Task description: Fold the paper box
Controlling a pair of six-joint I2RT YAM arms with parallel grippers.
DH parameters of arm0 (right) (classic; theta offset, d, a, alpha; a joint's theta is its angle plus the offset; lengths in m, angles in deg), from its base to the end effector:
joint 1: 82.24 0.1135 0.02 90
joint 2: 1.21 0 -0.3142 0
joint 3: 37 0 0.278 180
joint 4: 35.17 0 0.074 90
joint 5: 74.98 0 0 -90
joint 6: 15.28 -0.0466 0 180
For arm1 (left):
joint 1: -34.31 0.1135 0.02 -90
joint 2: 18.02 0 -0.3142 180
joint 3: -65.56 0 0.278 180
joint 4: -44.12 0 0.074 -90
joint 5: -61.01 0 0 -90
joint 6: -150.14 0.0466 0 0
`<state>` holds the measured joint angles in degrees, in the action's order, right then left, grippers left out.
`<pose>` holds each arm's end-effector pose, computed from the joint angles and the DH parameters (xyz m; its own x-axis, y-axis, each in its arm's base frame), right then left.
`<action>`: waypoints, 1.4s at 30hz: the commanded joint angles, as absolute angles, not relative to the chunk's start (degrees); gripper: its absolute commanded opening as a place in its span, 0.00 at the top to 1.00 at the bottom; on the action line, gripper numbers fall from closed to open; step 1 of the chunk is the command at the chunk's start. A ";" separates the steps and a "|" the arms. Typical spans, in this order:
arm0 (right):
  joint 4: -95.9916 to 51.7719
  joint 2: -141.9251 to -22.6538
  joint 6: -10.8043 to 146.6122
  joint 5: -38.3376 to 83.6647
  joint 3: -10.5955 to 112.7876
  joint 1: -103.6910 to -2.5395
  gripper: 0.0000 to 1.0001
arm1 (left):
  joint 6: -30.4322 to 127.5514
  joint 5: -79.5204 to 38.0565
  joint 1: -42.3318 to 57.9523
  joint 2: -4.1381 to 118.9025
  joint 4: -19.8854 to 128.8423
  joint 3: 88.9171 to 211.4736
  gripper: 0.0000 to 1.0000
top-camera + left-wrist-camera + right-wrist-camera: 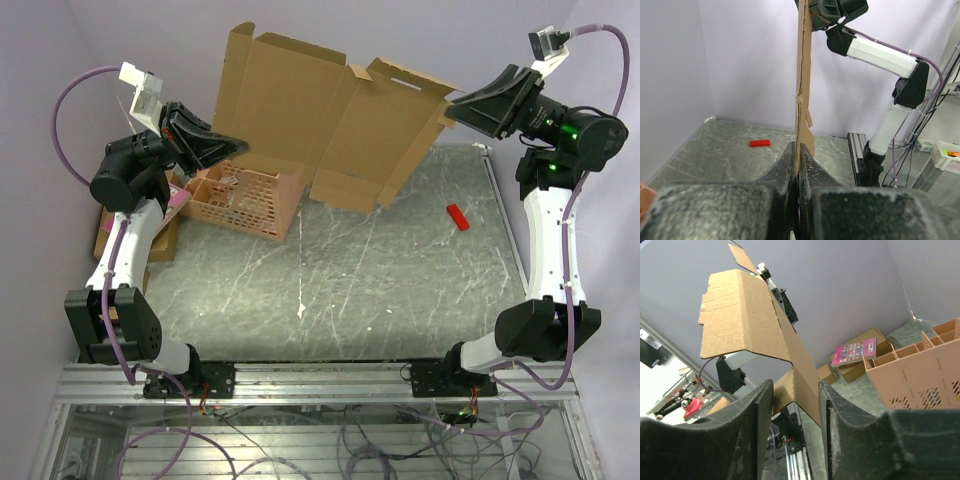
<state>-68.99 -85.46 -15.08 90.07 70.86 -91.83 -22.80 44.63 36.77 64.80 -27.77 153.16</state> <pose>0.2930 -0.0038 0.6100 -0.4670 0.3405 -0.8161 -0.8326 0.1416 0.5355 0.2795 -0.0327 0.5332 -0.0878 -0.2839 -0.9548 0.9905 0.0772 -0.1141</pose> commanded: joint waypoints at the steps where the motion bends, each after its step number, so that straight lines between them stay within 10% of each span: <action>1: -66.26 -84.10 -10.56 89.94 70.66 -91.09 0.65 | -23.27 42.75 36.34 64.48 -42.44 153.39 0.93; 16: -64.13 -83.65 -4.58 90.43 70.50 -90.33 1.00 | -23.35 42.39 36.38 64.58 -42.39 153.44 0.93; 26: -72.84 -83.59 -8.59 90.92 68.66 -90.23 1.00 | -23.59 42.44 36.25 64.42 -42.47 153.39 0.93; 33: -70.47 -84.10 -4.87 91.89 68.98 -90.28 0.65 | -23.45 42.31 36.26 63.98 -42.38 153.00 0.93; 42: -23.50 -78.18 50.30 91.44 72.94 -99.97 0.23 | -20.14 39.17 36.27 63.27 -39.10 149.99 0.93</action>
